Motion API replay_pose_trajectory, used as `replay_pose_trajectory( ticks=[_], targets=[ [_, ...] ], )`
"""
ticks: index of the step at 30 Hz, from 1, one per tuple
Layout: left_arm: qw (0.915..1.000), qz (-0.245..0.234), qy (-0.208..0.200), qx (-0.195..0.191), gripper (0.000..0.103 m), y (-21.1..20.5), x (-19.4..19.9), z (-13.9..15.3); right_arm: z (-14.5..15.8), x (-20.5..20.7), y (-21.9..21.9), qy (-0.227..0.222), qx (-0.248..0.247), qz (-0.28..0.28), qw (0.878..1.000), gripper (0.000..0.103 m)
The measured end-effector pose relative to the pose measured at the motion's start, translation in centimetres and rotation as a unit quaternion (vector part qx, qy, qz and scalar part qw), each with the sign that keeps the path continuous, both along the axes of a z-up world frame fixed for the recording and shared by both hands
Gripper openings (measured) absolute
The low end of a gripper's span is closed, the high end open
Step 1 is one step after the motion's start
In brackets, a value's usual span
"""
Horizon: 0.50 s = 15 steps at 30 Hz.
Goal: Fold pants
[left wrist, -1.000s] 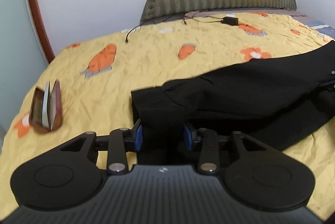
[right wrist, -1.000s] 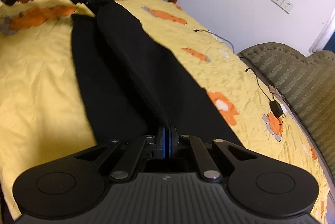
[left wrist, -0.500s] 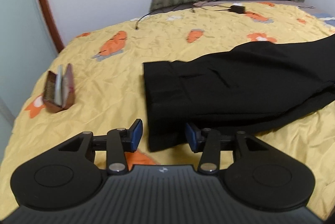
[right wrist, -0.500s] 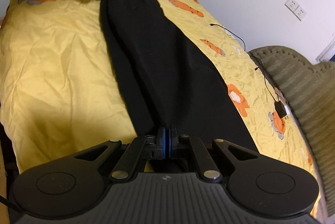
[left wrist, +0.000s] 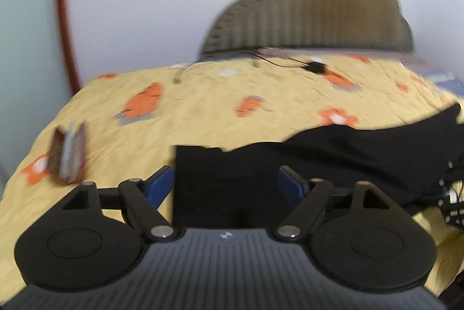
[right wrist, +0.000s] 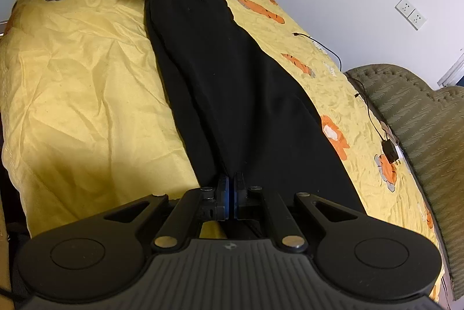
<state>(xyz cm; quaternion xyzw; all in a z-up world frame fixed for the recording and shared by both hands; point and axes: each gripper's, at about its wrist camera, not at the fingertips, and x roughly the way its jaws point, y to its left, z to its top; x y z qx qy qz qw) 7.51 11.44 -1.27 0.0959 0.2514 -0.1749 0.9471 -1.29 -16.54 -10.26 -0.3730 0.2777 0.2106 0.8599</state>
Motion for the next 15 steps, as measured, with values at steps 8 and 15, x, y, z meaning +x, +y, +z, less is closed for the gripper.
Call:
replay_pose_trajectory(
  ticks=[8,15],
  targets=[
    [0.985,0.07,0.055,0.148,0.065,-1.9,2.8,-5.4,0.0,-0.7,0.5,-0.01,0.0,0.012,1.0,0.003],
    [0.9851,0.081,0.024,0.15,0.062,-1.5,1.4,-3.3,-0.6,-0.8,0.4,-0.012,0.005,0.013,1.0,0.003]
  ],
)
